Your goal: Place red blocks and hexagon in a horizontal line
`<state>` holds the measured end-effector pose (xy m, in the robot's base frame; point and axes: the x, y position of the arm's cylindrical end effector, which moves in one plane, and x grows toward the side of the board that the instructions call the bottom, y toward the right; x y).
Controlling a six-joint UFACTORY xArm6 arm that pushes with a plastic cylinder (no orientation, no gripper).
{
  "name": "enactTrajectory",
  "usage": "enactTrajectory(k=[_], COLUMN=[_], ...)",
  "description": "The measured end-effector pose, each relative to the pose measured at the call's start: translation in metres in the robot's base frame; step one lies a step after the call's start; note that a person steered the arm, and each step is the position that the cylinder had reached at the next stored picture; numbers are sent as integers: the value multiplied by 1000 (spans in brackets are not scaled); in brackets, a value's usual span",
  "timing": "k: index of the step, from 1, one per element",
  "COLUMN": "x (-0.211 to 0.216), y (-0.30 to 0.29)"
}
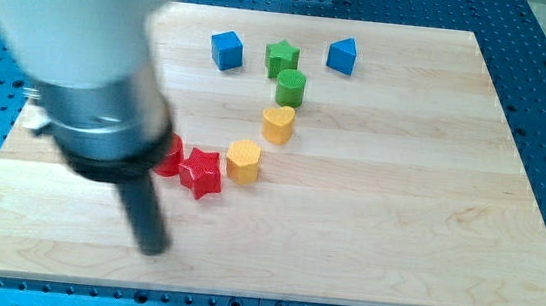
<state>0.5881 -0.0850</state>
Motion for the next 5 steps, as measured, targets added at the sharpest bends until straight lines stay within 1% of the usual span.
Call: enactTrajectory(k=[1, 5], x=[-21, -54], y=[7, -2])
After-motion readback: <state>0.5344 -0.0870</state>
